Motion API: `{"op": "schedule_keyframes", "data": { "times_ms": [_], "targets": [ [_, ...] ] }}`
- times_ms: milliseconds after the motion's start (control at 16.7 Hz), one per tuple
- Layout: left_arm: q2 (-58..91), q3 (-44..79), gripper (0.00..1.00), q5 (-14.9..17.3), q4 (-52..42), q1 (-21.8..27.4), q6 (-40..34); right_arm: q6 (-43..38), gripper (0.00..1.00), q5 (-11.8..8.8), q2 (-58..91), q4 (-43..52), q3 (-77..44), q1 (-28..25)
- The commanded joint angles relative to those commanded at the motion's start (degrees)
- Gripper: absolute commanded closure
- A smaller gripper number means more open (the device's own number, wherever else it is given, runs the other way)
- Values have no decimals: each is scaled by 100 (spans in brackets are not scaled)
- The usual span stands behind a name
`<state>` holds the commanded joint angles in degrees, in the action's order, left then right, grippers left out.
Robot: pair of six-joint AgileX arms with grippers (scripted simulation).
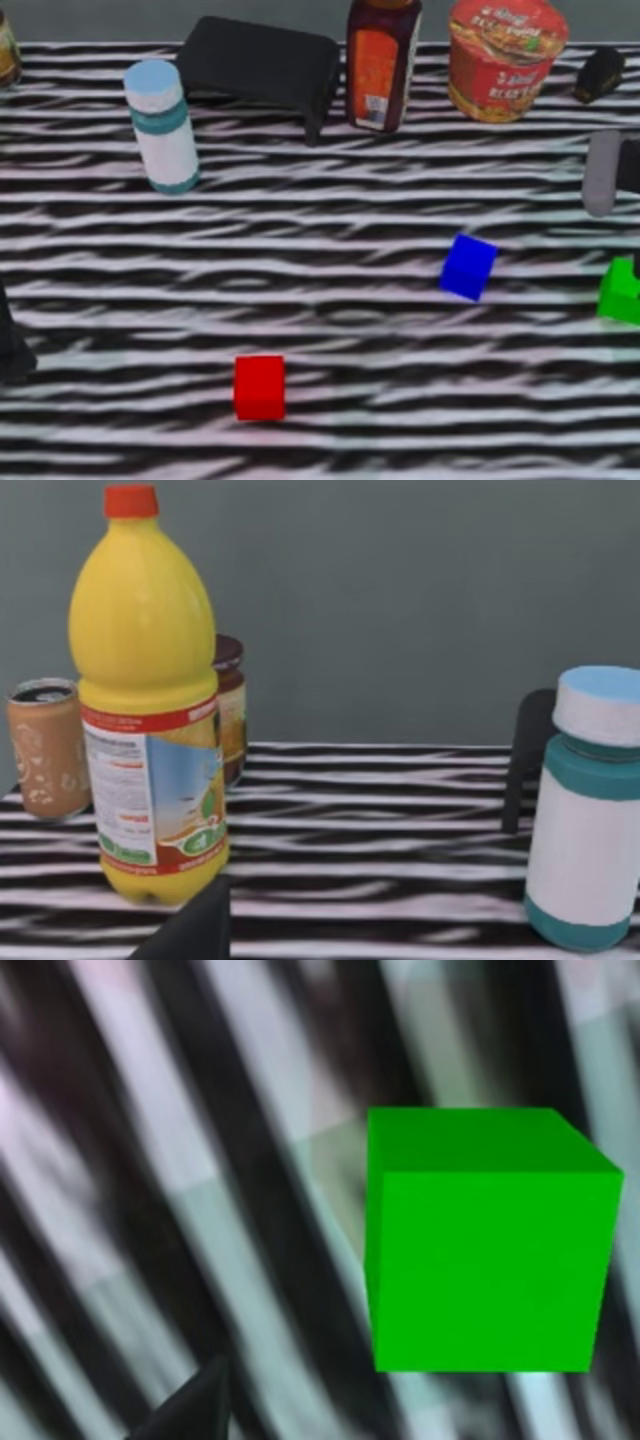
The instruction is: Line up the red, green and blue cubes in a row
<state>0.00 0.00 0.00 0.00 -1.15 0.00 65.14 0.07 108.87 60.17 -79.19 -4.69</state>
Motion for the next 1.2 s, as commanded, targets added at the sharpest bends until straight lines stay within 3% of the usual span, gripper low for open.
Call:
{"op": "schedule_keyframes", "data": {
  "times_ms": [180,540,840,1200],
  "targets": [
    [0,0,0,0,0,0,0,6,0,-2,103,-229,159,-23],
    [0,0,0,0,0,0,0,-16,0,2,657,-1540,863,-40],
    [0,0,0,0,0,0,0,-14,0,2,734,-1664,944,-42],
    [0,0,0,0,0,0,0,-14,45,2,734,-1664,944,-42]
  ]
}}
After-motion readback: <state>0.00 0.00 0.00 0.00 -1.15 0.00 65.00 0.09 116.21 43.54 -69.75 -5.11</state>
